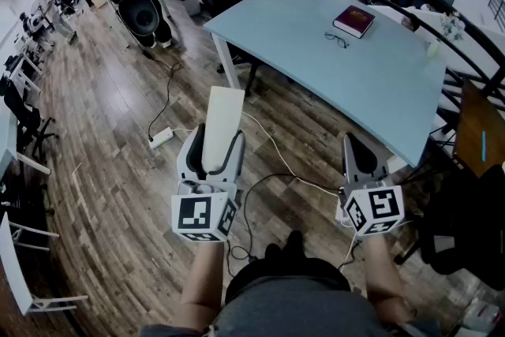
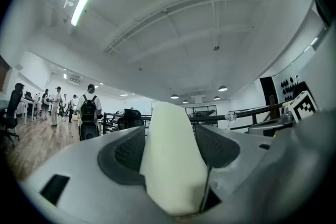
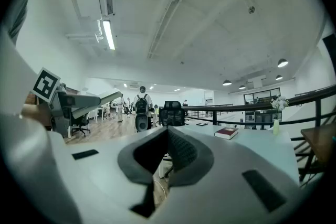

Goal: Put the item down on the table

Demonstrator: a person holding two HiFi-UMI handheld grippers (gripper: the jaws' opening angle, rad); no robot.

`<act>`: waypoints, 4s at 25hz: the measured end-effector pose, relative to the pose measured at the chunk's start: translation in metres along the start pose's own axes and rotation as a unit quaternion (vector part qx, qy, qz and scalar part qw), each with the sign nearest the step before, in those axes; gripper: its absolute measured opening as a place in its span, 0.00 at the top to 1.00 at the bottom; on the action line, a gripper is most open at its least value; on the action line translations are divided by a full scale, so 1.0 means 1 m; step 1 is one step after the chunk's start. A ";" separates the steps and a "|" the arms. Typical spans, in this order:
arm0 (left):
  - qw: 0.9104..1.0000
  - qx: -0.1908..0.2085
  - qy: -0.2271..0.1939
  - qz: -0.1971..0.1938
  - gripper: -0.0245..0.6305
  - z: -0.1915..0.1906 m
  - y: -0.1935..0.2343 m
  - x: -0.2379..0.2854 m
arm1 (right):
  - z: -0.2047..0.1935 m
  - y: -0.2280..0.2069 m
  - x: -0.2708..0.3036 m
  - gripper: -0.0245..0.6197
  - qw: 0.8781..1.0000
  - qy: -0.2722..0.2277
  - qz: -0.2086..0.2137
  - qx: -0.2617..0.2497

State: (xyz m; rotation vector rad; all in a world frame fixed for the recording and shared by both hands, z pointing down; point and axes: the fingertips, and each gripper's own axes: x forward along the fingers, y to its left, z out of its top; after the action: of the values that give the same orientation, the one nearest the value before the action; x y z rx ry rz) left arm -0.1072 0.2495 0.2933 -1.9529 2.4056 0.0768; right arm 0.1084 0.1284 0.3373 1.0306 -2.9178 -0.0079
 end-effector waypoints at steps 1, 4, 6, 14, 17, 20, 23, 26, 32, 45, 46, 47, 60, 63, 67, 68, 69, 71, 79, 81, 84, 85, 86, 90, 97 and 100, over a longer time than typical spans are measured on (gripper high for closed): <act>1.000 0.000 0.001 0.000 0.50 -0.001 0.000 0.001 | -0.001 -0.001 0.001 0.96 1.000 -0.001 0.000 0.002; 1.000 0.004 0.000 -0.001 0.50 -0.004 -0.002 0.004 | -0.006 -0.002 0.004 0.96 1.000 -0.002 0.005 0.013; 1.000 0.004 -0.001 -0.001 0.50 -0.004 -0.005 0.006 | -0.011 -0.002 0.006 0.96 1.000 0.004 0.014 0.020; 1.000 0.002 -0.005 0.006 0.50 -0.004 -0.020 0.016 | -0.017 -0.020 0.006 0.96 0.999 0.008 0.026 0.029; 1.000 0.001 -0.007 0.009 0.50 -0.004 -0.025 0.019 | -0.016 -0.026 0.006 0.96 0.999 0.005 0.028 0.030; 1.000 0.006 -0.012 0.012 0.50 -0.001 -0.029 0.020 | -0.016 -0.030 0.006 0.96 0.999 0.003 0.032 0.032; 1.000 0.007 -0.014 0.017 0.50 0.000 -0.032 0.024 | -0.017 -0.036 0.008 0.96 0.999 0.002 0.035 0.036; 1.000 0.009 -0.011 0.018 0.50 0.001 -0.033 0.029 | -0.017 -0.041 0.012 0.96 0.999 0.001 0.036 0.039; 1.000 0.013 -0.009 0.016 0.50 -0.005 -0.032 0.049 | -0.022 -0.050 0.026 0.96 0.998 0.003 0.034 0.044; 1.000 -0.003 -0.001 -0.006 0.50 -0.024 -0.009 0.135 | -0.035 -0.069 0.095 0.96 0.998 0.022 0.021 0.050; 1.000 -0.004 -0.001 -0.008 0.50 -0.026 -0.006 0.144 | -0.036 -0.071 0.102 0.96 0.998 0.025 0.020 0.049; 1.000 -0.005 -0.001 -0.011 0.50 -0.028 -0.003 0.153 | -0.038 -0.073 0.110 0.96 0.998 0.027 0.019 0.049; 0.999 -0.002 0.002 -0.043 0.50 -0.033 0.033 0.259 | -0.040 -0.104 0.208 0.96 0.998 0.036 -0.010 0.054; 0.999 0.008 -0.001 -0.051 0.50 -0.032 0.043 0.279 | -0.040 -0.109 0.227 0.96 0.998 0.038 -0.021 0.055; 0.998 0.004 -0.001 -0.065 0.50 -0.034 0.052 0.307 | -0.040 -0.117 0.246 0.96 0.997 0.041 -0.036 0.053; 0.998 0.003 -0.001 -0.068 0.50 -0.035 0.053 0.313 | -0.040 -0.119 0.250 0.96 0.997 0.042 -0.040 0.053; 0.997 0.003 0.000 -0.072 0.50 -0.037 0.054 0.319 | -0.041 -0.122 0.254 0.96 0.997 0.042 -0.044 0.052; 0.997 0.002 0.002 -0.078 0.50 -0.041 0.055 0.330 | -0.042 -0.128 0.260 0.96 0.996 0.042 -0.052 0.052; 0.994 0.002 0.005 -0.106 0.50 -0.050 0.053 0.369 | -0.045 -0.147 0.279 0.96 0.995 0.040 -0.080 0.053; 0.994 0.001 0.005 -0.113 0.50 -0.050 0.052 0.373 | -0.044 -0.148 0.280 0.96 0.994 0.039 -0.087 0.053; 0.992 0.000 0.008 -0.124 0.50 -0.051 0.048 0.380 | -0.043 -0.151 0.279 0.96 0.993 0.039 -0.097 0.055; 0.992 0.000 0.009 -0.128 0.50 -0.052 0.046 0.382 | -0.043 -0.152 0.278 0.96 0.993 0.040 -0.100 0.056; 0.991 0.000 0.011 -0.132 0.50 -0.053 0.044 0.384 | -0.044 -0.153 0.277 0.96 0.992 0.041 -0.104 0.056; 0.989 -0.002 0.014 -0.147 0.50 -0.057 0.035 0.387 | -0.045 -0.159 0.268 0.96 0.990 0.043 -0.120 0.056; 0.986 -0.001 0.023 -0.168 0.50 -0.066 0.016 0.402 | -0.049 -0.175 0.256 0.96 0.987 0.044 -0.143 0.059; 0.984 -0.001 0.025 -0.176 0.50 -0.070 0.006 0.411 | -0.052 -0.184 0.253 0.96 0.986 0.046 -0.150 0.061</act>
State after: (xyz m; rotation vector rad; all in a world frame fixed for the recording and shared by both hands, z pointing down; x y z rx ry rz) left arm -0.1977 -0.1551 0.3365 -2.3711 2.0460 0.0169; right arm 0.0289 -0.1730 0.3962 1.4385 -2.6816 0.2036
